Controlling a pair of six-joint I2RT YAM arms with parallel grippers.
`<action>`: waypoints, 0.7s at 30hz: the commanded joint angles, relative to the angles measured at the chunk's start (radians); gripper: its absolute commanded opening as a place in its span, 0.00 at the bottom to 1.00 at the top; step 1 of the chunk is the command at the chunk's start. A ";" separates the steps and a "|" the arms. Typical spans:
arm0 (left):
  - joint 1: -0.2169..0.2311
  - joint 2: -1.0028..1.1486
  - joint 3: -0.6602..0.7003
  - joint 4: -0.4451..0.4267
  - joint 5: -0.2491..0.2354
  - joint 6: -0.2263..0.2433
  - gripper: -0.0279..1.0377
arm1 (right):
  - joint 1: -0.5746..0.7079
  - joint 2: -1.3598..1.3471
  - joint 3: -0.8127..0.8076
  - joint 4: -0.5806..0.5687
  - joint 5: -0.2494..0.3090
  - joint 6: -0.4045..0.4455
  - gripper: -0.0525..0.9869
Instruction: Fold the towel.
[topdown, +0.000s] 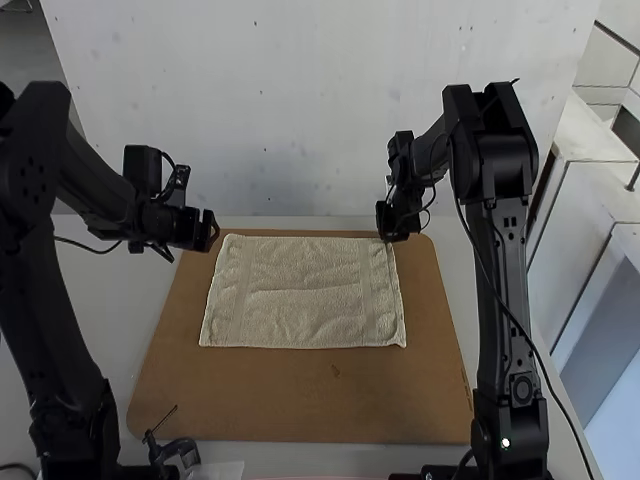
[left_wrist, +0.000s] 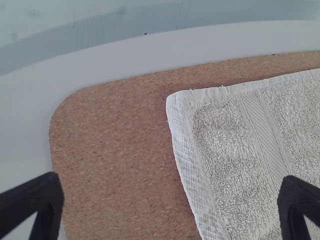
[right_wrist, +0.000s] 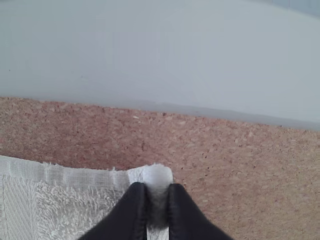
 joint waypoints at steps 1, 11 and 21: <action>0.013 0.028 0.028 0.009 0.012 0.014 0.92 | -0.003 0.025 -0.012 0.015 0.016 0.008 0.07; 0.011 0.048 0.048 0.009 0.022 0.014 0.92 | 0.000 0.008 -0.039 0.038 0.014 0.010 0.07; -0.024 0.167 0.213 -0.130 0.038 0.010 0.91 | 0.012 -0.018 -0.087 0.055 0.014 0.010 0.07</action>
